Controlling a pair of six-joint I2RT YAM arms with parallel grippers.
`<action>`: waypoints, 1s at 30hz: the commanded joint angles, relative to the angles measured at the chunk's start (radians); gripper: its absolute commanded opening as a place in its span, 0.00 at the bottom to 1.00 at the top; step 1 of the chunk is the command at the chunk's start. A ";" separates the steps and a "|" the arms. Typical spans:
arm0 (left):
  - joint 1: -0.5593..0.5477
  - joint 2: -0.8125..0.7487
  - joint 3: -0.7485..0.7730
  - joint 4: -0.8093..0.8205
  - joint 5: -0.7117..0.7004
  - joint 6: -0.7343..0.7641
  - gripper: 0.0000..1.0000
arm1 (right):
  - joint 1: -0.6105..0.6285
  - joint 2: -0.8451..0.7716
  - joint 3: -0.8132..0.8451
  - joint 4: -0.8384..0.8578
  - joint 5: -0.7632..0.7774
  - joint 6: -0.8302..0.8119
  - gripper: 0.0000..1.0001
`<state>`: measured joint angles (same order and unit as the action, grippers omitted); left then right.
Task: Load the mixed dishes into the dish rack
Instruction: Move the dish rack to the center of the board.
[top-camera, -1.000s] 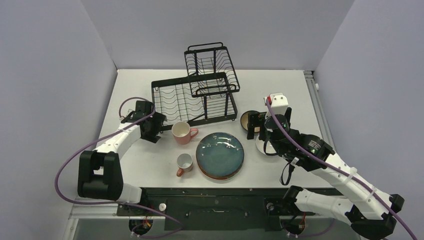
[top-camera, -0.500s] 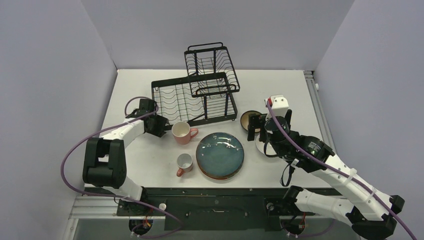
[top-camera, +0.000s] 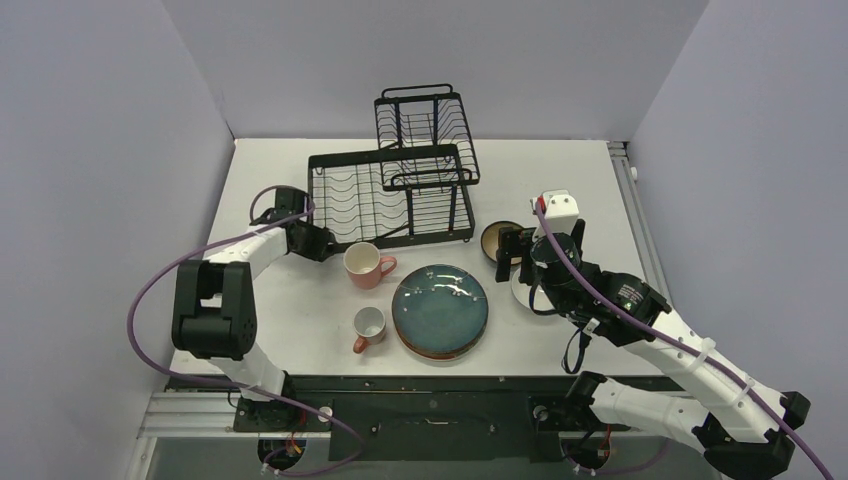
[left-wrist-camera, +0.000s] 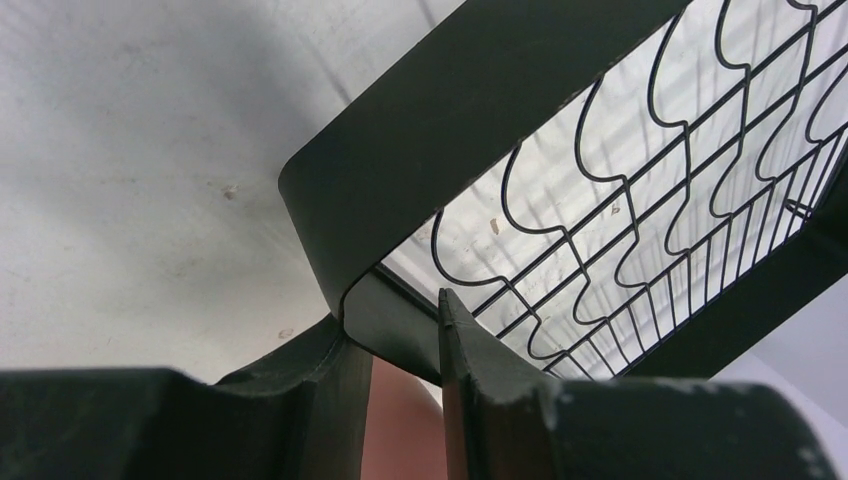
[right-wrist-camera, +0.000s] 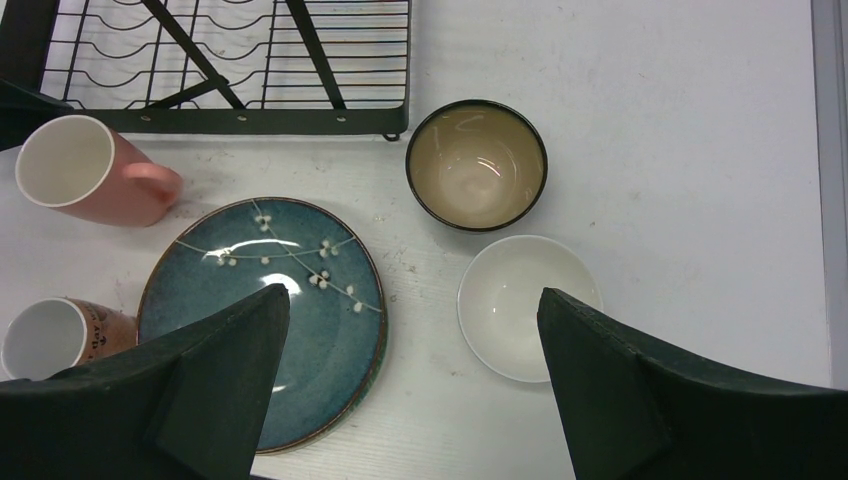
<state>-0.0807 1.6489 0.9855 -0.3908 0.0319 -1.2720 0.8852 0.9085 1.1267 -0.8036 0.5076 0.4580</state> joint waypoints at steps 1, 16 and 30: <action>0.023 0.037 0.093 0.058 0.055 0.139 0.00 | 0.008 -0.004 -0.008 0.012 -0.001 -0.003 0.89; 0.143 0.259 0.366 0.063 0.395 0.447 0.00 | 0.007 -0.015 -0.029 0.015 -0.008 -0.028 0.87; 0.154 0.421 0.666 -0.246 0.419 0.799 0.00 | 0.008 -0.051 -0.062 -0.001 -0.048 -0.052 0.84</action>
<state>0.0788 2.0552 1.5162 -0.5549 0.3698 -0.7570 0.8852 0.8661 1.0740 -0.8120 0.4767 0.4255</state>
